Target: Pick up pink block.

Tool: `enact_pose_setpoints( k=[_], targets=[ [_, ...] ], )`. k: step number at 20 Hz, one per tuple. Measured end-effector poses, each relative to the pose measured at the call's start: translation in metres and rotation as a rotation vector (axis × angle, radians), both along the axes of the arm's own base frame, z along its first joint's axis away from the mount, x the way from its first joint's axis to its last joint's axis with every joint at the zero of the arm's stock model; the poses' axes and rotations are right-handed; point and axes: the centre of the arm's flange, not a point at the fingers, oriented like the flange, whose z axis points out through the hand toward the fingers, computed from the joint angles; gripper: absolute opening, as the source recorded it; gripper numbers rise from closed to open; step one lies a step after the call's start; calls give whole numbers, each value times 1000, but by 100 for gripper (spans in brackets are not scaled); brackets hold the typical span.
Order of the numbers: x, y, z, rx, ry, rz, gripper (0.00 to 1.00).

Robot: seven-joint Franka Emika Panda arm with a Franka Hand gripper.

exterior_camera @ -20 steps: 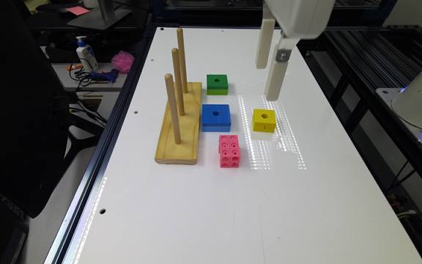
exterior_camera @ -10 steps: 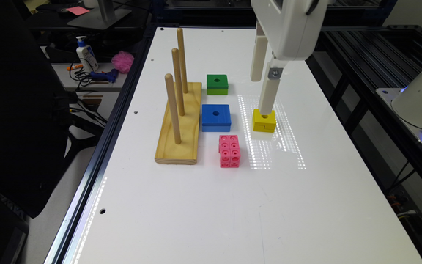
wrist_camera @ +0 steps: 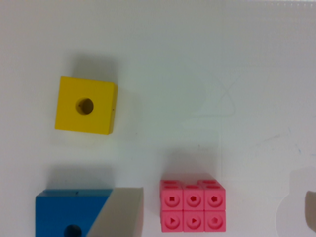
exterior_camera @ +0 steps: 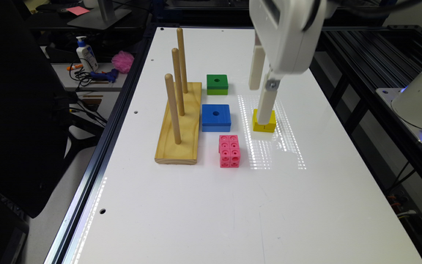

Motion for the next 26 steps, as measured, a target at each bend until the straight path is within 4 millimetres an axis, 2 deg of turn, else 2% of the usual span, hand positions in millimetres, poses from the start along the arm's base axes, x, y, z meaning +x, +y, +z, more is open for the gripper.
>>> enact_pose_setpoints(
  k=[10,15,23,26],
  targets=[
    [4,1,-28,7,5,-2,100],
    [4,1,-33,8,8,-2,100],
    [6,2,-69,17,11,-5,100],
    [7,2,-73,19,9,-6,100]
  ],
)
